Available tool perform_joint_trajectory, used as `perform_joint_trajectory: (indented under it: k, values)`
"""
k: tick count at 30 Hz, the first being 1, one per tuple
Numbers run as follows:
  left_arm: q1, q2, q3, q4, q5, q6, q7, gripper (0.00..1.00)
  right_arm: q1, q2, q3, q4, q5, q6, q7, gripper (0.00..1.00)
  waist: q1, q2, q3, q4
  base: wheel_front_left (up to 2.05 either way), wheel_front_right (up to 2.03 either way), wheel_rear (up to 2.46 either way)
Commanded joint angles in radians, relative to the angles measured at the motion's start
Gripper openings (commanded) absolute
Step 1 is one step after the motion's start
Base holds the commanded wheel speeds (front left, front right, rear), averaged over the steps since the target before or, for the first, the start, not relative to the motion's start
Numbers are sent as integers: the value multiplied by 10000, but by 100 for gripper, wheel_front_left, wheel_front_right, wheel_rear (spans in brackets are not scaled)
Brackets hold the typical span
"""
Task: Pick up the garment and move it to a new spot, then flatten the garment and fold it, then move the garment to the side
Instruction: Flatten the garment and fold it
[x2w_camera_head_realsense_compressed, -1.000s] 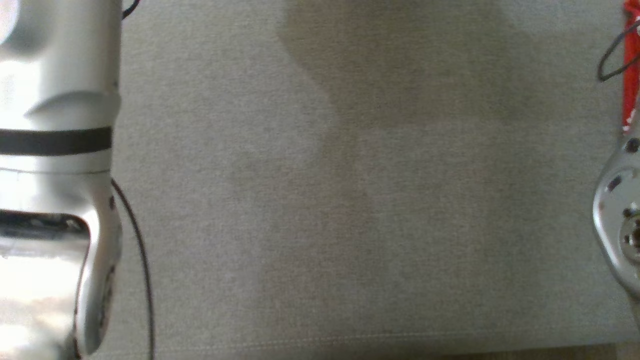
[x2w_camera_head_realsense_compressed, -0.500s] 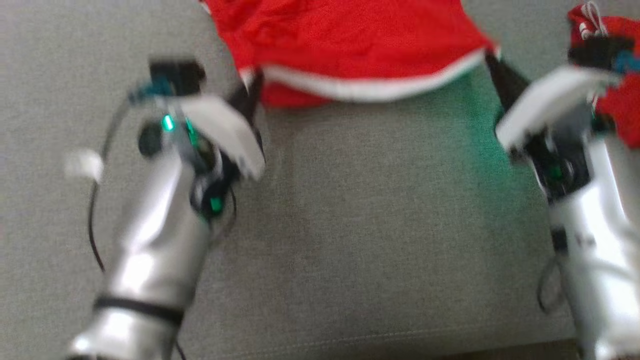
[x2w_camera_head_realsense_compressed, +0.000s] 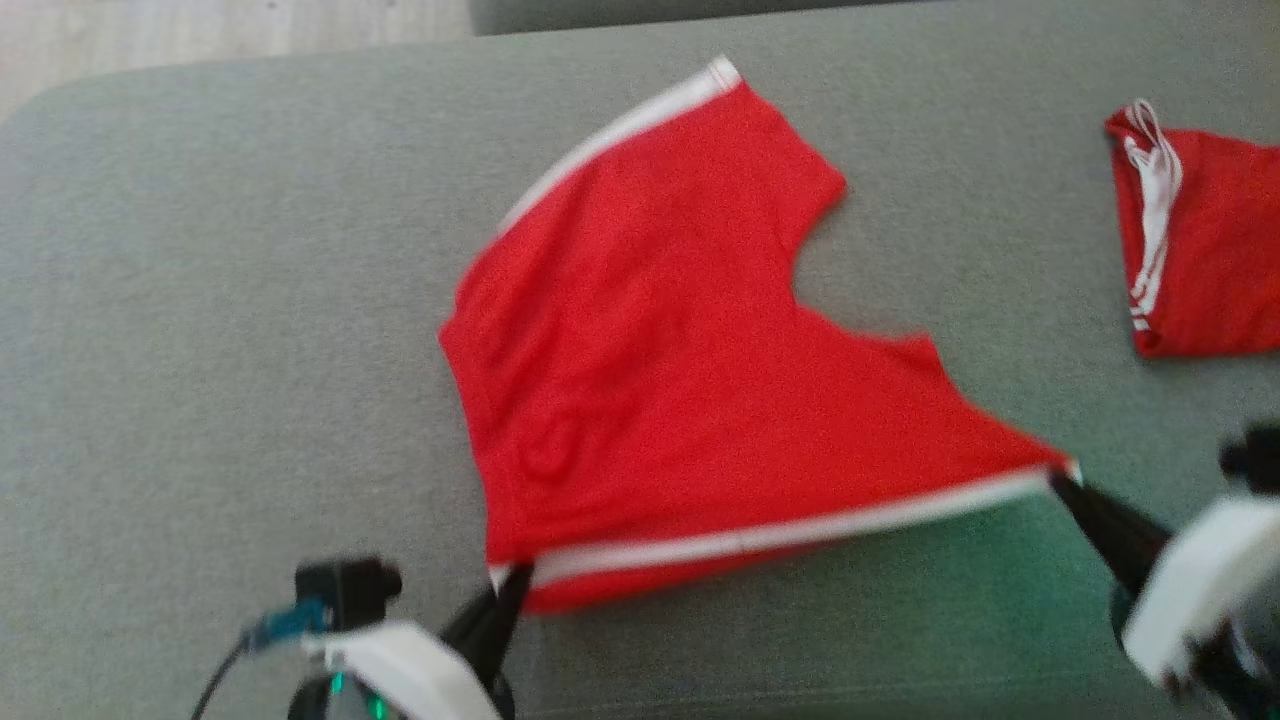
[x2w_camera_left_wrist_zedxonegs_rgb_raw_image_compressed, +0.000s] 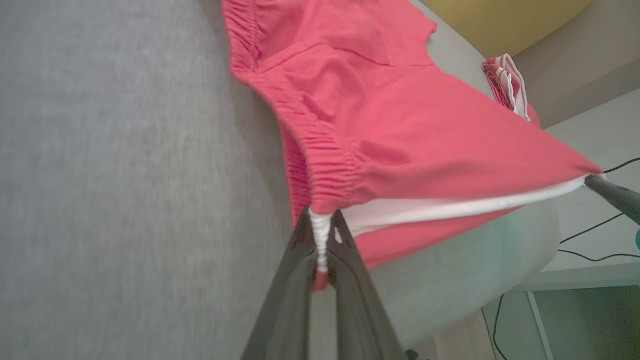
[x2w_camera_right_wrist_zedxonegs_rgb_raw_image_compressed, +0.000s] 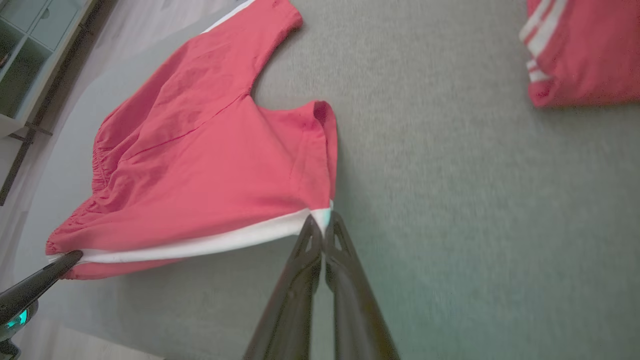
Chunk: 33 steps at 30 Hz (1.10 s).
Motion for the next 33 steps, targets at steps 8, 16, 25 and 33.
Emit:
perform_joint_trajectory:
  k: [8,16,25,33]
  values:
    - [793,-185,424,-3114,-696,768,533,0,489,937,-1076,-2477,-154,67,1435,0,0,-1,225,840,0,0,0]
    - [-1019,-814,542,-3491,-1541,1239,820,0,-2817,955,-1013,-1306,-729,67,2370,0,0,-1,1457,1805,0,0,0]
    - [-3796,-1035,-55,-1517,-1985,1747,266,0,-7070,712,-675,1840,-1753,67,3060,0,0,-1,2617,2870,0,0,0]
    - [-5316,-1047,-793,78,-2589,1898,-815,0,-8783,627,-226,3868,-2414,67,2381,0,0,-1,2866,3234,0,0,0]
